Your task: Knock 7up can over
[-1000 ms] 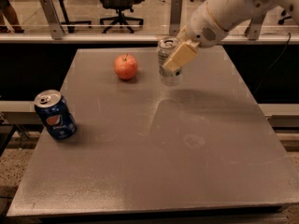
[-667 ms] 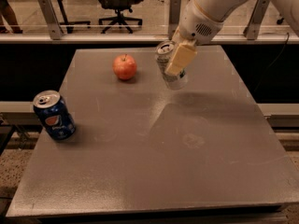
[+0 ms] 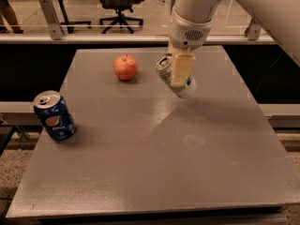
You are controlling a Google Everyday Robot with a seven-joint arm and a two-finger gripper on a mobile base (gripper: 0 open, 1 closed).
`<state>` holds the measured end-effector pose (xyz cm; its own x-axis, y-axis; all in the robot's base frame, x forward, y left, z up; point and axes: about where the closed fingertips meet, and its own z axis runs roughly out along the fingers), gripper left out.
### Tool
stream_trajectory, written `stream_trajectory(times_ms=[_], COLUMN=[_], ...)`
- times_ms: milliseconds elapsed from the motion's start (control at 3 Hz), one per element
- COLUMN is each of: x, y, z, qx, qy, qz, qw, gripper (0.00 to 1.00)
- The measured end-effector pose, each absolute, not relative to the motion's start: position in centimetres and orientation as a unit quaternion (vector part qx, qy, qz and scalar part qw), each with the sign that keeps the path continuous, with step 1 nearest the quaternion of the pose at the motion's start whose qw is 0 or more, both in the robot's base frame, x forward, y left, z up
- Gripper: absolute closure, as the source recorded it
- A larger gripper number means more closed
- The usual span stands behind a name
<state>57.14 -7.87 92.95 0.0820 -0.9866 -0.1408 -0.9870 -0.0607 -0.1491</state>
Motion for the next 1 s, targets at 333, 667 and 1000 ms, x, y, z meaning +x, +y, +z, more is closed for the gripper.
stream_trajectory(times_ms=[333,667,1000], x=[56.2,55.7,55.3], y=[-7.6,-7.4,-7.2], z=[92.1,91.1,90.1], qx=[-0.745,-0.757,-0.765], qy=[0.662,0.651,0.642], qz=[-0.026,-0.039,-0.047], qw=[0.071,0.047,0.028], gripper=[0.58,0.36,0.12])
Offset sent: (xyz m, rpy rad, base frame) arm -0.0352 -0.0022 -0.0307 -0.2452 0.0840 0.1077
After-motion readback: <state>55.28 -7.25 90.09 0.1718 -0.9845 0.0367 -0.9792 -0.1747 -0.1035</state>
